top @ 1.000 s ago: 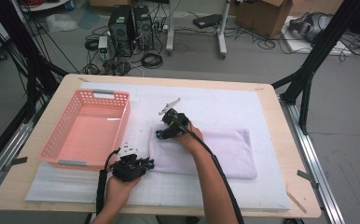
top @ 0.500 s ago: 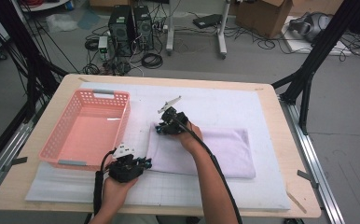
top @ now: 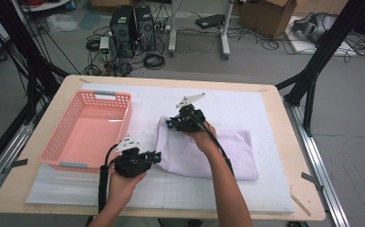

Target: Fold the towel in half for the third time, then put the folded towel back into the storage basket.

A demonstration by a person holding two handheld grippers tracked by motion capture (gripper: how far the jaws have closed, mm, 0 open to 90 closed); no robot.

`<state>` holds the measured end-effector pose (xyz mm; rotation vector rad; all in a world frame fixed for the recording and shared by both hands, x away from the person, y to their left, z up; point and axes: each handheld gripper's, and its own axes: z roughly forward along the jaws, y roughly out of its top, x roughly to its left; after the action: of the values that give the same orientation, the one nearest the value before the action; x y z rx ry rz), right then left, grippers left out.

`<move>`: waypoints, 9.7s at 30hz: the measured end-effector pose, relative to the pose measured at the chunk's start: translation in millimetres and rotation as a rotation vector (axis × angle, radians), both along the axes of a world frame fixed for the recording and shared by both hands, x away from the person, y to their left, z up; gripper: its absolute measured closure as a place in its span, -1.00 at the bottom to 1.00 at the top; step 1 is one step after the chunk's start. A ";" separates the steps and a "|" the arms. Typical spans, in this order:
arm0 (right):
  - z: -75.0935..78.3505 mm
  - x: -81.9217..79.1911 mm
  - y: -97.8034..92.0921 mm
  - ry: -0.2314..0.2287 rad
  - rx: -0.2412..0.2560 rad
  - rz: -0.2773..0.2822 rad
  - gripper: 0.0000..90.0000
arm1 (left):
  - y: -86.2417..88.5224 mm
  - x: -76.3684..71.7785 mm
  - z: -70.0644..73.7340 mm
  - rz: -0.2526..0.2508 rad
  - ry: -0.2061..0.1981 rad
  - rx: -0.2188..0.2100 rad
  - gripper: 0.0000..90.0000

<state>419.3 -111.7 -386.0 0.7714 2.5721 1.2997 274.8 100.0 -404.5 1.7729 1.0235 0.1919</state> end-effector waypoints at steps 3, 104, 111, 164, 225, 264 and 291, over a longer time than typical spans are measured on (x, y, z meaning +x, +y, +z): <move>2.4 -2.3 -11.7 -0.008 0.011 -0.010 0.76 | -13.3 3.5 4.0 -0.022 0.000 0.001 0.80; -45.4 -142.3 -197.0 0.078 0.007 -0.453 0.95 | -15.2 15.0 -35.8 -0.066 -0.170 0.104 -0.08; -38.7 -156.3 -216.5 0.089 0.018 -0.534 0.41 | -13.4 16.0 -36.1 -0.055 -0.170 0.102 -0.08; -19.6 -133.1 -213.6 0.008 -0.062 -0.585 0.31 | 0.0 17.5 -36.9 -0.024 -0.158 0.084 -0.08; -33.3 -192.1 -254.5 -0.178 0.060 -0.547 -0.57 | 11.0 12.2 -29.9 -0.030 -0.196 0.042 -0.42; -38.9 -192.1 -261.1 -0.152 0.035 -0.531 -0.58 | -64.0 43.3 -18.1 -0.165 -0.194 -0.056 -0.52; -38.9 -191.4 -260.8 -0.154 0.051 -0.504 -0.58 | -135.3 81.9 -36.1 -0.210 0.071 -0.023 -0.54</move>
<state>227.9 -372.6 -424.9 1.1794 2.0444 1.2042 356.7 -35.3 -440.6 1.8623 0.8780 -0.0137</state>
